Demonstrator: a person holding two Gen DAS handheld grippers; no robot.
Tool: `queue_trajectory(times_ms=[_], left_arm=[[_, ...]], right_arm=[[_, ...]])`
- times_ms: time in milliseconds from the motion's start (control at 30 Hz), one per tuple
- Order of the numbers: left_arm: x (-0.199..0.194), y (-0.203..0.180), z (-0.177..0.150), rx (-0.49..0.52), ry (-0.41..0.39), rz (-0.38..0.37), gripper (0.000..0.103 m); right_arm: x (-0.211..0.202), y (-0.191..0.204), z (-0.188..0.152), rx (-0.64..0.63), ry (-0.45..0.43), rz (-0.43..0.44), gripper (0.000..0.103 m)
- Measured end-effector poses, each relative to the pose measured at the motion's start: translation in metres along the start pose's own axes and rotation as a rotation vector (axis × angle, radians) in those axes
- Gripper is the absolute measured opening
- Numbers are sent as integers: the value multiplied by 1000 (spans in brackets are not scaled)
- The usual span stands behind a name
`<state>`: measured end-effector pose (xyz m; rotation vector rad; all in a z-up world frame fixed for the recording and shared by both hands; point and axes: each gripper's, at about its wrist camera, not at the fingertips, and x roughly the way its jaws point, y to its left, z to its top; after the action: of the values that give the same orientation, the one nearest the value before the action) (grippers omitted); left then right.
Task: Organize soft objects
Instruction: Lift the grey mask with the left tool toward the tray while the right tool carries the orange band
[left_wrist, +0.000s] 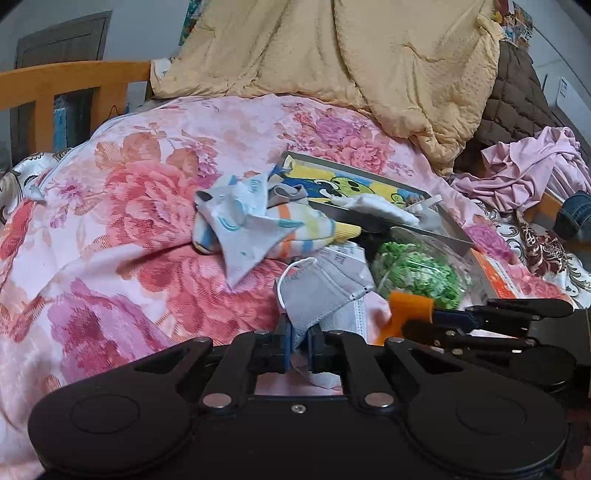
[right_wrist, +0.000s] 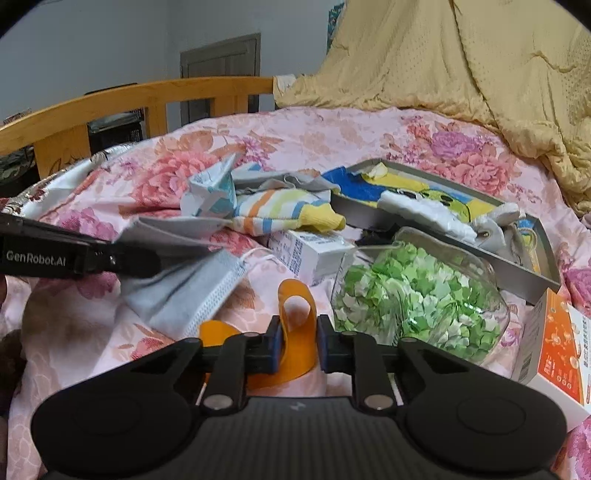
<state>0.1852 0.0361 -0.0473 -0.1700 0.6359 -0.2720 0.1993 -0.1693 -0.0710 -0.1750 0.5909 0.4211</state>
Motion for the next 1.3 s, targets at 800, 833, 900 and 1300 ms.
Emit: queue_trajectory(times_ms=[800,833,900,1300], left_arm=[[-49,-71,53,-28,-135,-14,7],[-49,-73,58,-26,-138,-19,7],[-49,-77,70,-8,-151,-17,7],[6,-86,130,-5,-205,15,7]], right_arm=[[-56,-15,17,97,-145,61,12],[-58,-16,20,94,-159,63,12],[-61,-21,26,108,-181,71,12],[-35,-77,52,211,-225,28,12]])
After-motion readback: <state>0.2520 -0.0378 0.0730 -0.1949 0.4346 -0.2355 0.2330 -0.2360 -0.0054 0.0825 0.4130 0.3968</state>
